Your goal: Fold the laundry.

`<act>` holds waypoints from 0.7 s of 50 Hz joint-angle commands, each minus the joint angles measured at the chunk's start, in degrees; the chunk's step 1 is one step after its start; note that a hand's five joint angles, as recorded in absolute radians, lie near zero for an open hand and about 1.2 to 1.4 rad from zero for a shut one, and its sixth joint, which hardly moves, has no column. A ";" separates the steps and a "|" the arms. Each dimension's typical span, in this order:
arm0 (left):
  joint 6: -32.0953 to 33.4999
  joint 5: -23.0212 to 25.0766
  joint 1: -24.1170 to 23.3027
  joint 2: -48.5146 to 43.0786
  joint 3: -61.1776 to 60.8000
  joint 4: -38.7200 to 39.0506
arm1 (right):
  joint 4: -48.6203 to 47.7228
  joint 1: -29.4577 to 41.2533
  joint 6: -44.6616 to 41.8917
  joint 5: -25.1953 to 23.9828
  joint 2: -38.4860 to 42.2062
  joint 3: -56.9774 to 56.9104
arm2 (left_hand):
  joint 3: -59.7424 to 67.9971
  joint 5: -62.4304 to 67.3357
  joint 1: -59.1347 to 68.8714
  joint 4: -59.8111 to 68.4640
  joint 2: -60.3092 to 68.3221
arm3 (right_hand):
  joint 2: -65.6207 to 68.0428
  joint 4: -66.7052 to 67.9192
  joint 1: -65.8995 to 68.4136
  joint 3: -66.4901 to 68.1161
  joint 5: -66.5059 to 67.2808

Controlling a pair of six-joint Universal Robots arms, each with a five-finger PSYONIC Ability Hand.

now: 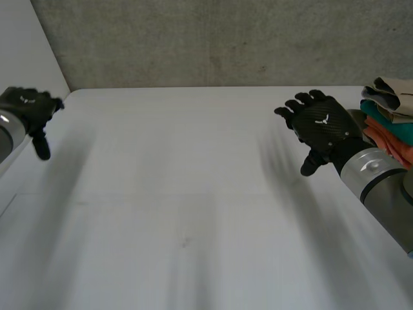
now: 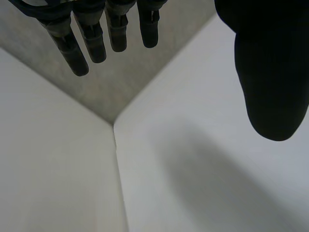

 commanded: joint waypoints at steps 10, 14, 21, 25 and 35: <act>9.22 13.45 15.33 2.62 -18.00 1.66 | 0.91 1.07 -1.32 0.41 4.70 -0.82 | -1.91 -2.68 -1.82 -1.56 -1.76 | -1.75 -1.65 -2.93 -1.66 -2.47; 7.82 18.02 20.26 7.35 -23.72 4.20 | 0.91 1.33 -1.94 0.23 5.14 -0.73 | -1.91 -2.68 -1.82 -1.56 -1.76 | -1.75 -1.65 -2.93 -1.66 -2.47; 0.18 25.76 25.28 16.07 -30.68 11.14 | 0.56 2.56 -2.20 0.50 6.46 -1.17 | -1.91 -2.68 -1.82 -1.56 -1.76 | -1.75 -1.65 -2.93 -1.66 -2.47; -3.34 25.25 25.46 16.52 -31.65 14.84 | 0.56 3.44 -2.47 0.67 7.08 -0.99 | -1.91 -2.68 -1.82 -1.56 -1.76 | -1.75 -1.65 -2.93 -1.66 -2.47; -6.33 10.58 15.36 7.82 -21.64 24.24 | -0.58 2.92 -1.41 3.04 5.94 -1.43 | -1.91 -2.68 -1.82 -1.56 -1.76 | -1.75 -1.65 -2.93 -1.66 -2.47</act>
